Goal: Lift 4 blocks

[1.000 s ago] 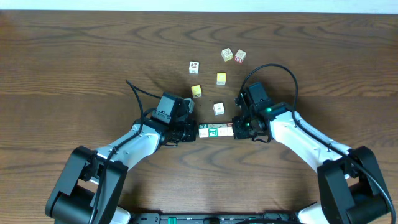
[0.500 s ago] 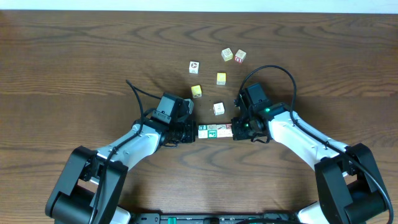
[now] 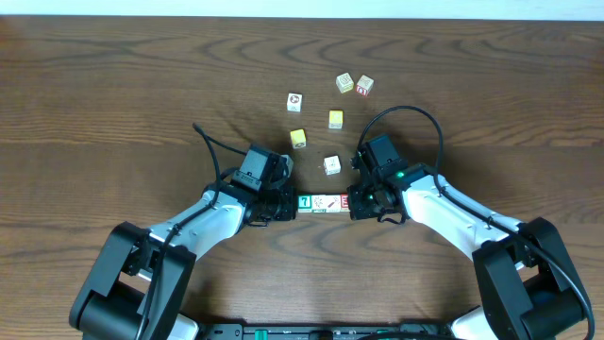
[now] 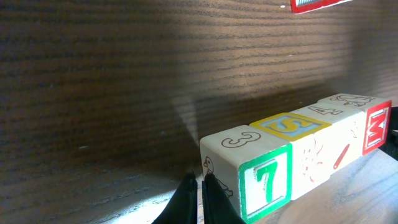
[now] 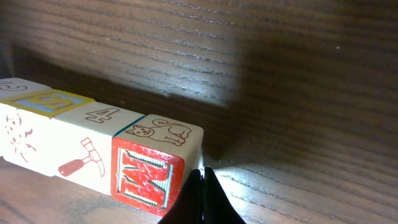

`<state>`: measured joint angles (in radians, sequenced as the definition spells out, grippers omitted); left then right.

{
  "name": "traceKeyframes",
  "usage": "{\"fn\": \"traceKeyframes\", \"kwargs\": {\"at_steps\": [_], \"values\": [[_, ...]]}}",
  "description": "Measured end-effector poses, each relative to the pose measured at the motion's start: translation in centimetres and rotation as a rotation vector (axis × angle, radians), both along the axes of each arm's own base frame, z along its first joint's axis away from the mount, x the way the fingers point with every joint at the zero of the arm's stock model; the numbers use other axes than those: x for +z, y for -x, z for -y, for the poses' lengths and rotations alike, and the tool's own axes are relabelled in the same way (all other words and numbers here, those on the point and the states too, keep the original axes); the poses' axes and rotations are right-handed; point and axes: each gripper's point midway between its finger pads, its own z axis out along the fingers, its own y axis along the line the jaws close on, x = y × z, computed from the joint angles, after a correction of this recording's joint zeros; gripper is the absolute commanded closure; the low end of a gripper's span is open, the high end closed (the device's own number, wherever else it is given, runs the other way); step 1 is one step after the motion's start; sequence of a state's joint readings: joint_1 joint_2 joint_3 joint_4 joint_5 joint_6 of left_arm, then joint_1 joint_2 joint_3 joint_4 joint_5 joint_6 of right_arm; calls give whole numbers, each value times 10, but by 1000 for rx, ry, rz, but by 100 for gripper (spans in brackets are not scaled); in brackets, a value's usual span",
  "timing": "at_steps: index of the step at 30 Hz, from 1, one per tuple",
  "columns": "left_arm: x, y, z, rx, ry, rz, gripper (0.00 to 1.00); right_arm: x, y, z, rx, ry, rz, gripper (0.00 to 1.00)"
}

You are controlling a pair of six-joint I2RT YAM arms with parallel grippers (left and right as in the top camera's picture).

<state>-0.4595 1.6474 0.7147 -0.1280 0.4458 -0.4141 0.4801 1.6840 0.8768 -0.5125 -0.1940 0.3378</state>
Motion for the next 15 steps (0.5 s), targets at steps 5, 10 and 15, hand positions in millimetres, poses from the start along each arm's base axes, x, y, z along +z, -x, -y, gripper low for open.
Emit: {"fn": "traceKeyframes", "kwargs": {"at_steps": [5,10,15], "values": [[-2,0,-1,2,-23,9,92,-2,6,1,8,29,-10,99],[-3,-1,-1,0,-42,22,92,-2,4,4,4,45,-1,99],[-4,-4,-4,9,-69,40,91,-3,0,9,-5,78,18,99]]}}
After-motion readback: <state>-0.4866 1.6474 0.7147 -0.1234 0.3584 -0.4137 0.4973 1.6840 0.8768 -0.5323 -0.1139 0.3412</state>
